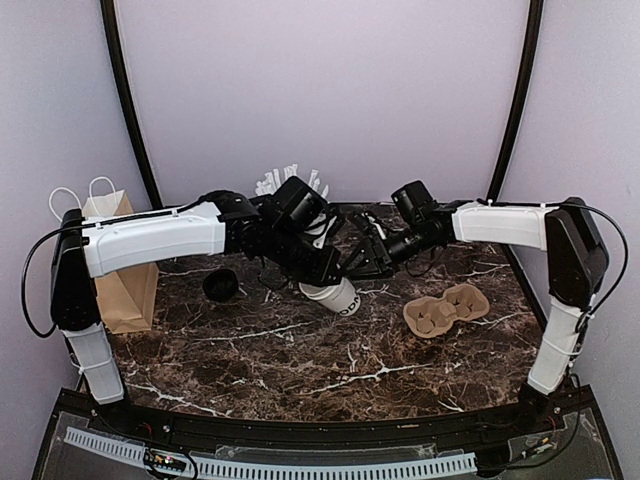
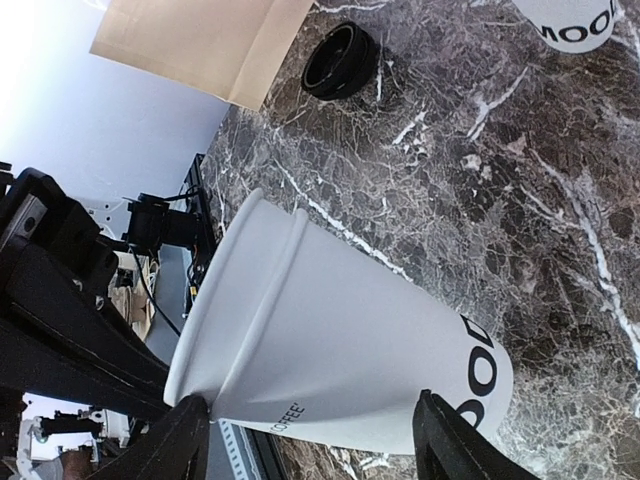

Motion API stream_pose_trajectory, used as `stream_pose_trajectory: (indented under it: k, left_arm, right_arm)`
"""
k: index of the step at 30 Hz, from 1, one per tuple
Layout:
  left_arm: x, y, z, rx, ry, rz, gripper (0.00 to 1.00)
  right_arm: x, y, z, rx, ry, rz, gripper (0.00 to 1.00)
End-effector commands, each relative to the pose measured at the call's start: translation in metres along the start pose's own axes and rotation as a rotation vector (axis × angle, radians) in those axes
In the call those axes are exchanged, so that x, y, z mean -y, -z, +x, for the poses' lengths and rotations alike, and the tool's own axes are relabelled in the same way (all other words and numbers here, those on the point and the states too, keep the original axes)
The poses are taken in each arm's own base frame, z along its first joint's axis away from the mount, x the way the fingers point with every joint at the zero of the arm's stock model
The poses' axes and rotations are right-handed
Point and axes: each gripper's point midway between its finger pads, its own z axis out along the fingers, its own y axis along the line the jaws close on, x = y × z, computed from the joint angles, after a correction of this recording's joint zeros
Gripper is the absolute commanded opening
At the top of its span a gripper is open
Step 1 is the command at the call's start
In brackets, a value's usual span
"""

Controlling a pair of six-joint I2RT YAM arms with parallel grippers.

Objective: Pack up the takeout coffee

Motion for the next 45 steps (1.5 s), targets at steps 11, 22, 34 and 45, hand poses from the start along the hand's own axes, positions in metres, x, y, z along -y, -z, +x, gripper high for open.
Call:
stream_pose_trajectory:
  k: [11, 22, 34, 45]
  left_arm:
    - [0.041, 0.072, -0.046, 0.232, -0.035, 0.085, 0.00]
    - [0.032, 0.091, -0.048, 0.176, -0.066, -0.021, 0.00]
    - [-0.044, 0.111, 0.030, -0.167, -0.157, -0.379, 0.00]
    - [-0.056, 0.062, 0.102, -0.306, -0.075, -0.265, 0.00]
  right_arm:
    - [0.110, -0.009, 0.030, -0.097, -0.186, 0.360, 0.76]
    - [0.031, 0.032, -0.019, 0.017, 0.044, 0.135, 0.75]
    - [-0.011, 0.073, -0.002, -0.016, 0.549, 0.257, 0.53]
    - [-0.010, 0.045, 0.050, -0.307, 0.929, 0.400, 0.41]
